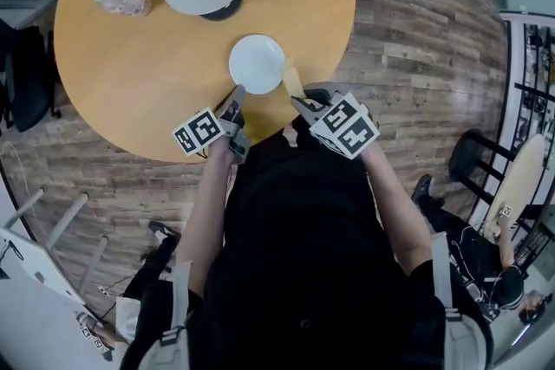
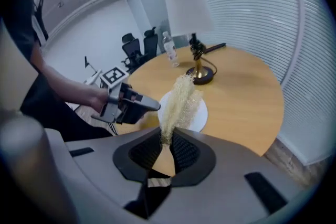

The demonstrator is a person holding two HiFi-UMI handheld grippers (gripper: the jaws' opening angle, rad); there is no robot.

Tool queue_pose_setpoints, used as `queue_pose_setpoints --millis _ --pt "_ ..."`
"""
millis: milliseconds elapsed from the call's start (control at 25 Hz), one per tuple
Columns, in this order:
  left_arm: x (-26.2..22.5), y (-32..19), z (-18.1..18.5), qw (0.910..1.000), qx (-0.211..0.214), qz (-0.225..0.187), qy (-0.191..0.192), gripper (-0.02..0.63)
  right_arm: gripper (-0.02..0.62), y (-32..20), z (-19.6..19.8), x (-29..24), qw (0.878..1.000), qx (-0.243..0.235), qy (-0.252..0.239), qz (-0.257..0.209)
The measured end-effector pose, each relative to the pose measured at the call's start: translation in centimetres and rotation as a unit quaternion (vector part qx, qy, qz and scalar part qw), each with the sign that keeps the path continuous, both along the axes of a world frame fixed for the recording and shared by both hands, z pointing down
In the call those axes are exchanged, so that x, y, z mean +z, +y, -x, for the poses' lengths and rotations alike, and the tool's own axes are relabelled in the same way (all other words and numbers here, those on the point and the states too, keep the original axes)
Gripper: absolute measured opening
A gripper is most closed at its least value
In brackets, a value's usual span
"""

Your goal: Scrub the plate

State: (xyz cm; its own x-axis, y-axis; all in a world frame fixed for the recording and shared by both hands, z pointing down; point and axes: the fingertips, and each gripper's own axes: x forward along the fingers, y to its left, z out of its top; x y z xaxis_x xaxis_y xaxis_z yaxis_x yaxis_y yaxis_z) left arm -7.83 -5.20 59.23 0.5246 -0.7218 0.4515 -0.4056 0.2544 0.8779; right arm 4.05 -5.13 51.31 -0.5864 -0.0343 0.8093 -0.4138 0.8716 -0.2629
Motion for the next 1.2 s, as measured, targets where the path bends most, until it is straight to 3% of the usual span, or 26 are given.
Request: queue_pose_setpoints --millis 200,360,520,680,840,1200 --pt "-0.9 0.7 -0.1 0.9990 0.031 -0.011 -0.031 0.023 0.046 2.6 3.6 4.5 0.990 -0.108 0.085 0.012" --pt "-1.5 1.2 0.1 0.9945 0.065 -0.022 -0.080 0.023 0.046 4.0 5.3 5.5 0.980 -0.173 0.102 0.002" --pt "-2.2 1.9 -0.4 0.9857 0.109 -0.034 -0.124 0.023 0.046 4.8 6.2 5.9 0.972 -0.208 0.107 -0.003" --pt "-2.5 2.5 -0.5 0.9783 0.134 -0.041 -0.153 0.023 0.046 4.1 6.2 6.3 0.973 -0.205 0.109 -0.003" --pt "-2.6 2.9 -0.6 0.9763 0.140 -0.047 -0.158 0.023 0.046 1.9 5.5 6.6 0.979 -0.171 0.114 -0.009" --pt "-2.6 2.9 -0.3 0.9733 0.146 -0.050 -0.169 0.023 0.046 -2.6 1.1 9.2 0.979 -0.100 0.178 -0.020"
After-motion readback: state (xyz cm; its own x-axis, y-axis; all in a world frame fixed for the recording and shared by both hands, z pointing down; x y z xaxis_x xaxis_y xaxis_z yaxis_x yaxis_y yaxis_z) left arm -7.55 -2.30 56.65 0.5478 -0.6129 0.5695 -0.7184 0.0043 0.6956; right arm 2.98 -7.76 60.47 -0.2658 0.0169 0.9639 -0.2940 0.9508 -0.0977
